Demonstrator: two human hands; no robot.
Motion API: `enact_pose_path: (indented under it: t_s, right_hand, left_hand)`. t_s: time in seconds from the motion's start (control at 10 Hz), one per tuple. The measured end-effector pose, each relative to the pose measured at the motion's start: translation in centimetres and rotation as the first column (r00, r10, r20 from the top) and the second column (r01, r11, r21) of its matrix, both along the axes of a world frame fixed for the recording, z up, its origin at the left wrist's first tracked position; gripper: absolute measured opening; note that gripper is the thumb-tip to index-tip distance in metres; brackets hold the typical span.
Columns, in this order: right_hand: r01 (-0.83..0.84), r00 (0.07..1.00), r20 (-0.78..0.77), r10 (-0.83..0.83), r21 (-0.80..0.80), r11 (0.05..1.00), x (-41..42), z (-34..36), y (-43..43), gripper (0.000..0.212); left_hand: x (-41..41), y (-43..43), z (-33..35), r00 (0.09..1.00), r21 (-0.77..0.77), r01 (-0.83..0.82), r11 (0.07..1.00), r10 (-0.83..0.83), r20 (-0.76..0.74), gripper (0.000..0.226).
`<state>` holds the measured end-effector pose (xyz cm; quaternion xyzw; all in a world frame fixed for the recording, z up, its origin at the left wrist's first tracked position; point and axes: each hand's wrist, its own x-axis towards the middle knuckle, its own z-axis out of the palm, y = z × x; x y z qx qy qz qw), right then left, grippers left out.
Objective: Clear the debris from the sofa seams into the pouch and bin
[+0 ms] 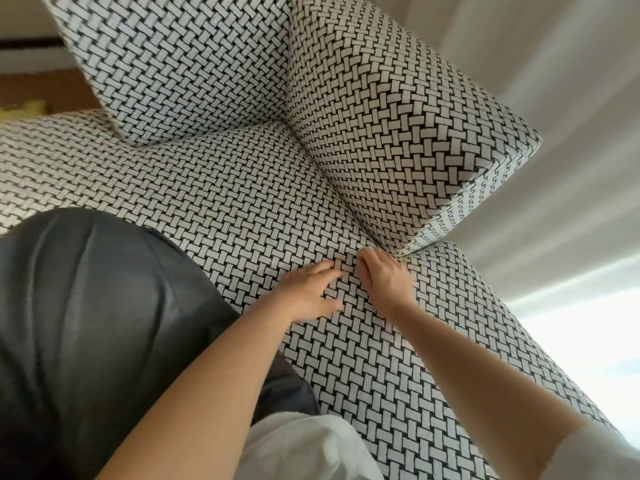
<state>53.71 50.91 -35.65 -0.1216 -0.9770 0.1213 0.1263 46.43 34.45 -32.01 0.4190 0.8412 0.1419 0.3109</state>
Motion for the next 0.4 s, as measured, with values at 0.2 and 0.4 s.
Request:
enact_pose_path:
  t_s: [0.2, 0.4]
  right_hand:
    - [-0.097, 0.984, 0.152, 0.098, -0.014, 0.995, -3.9, 1.2, -3.0, 0.023]
    - [-0.129, 0.935, 0.289, 0.204, -0.259, 0.957, -11.4, 4.6, -8.4, 0.022]
  left_hand:
    - [-2.2, -3.6, 3.1, 0.985, -0.021, -0.169, 0.985, 0.17, 0.035, 0.047]
    - [-7.1, -9.4, 6.0, 0.953, -0.086, -0.301, 0.95, 0.296, -0.071, 0.032]
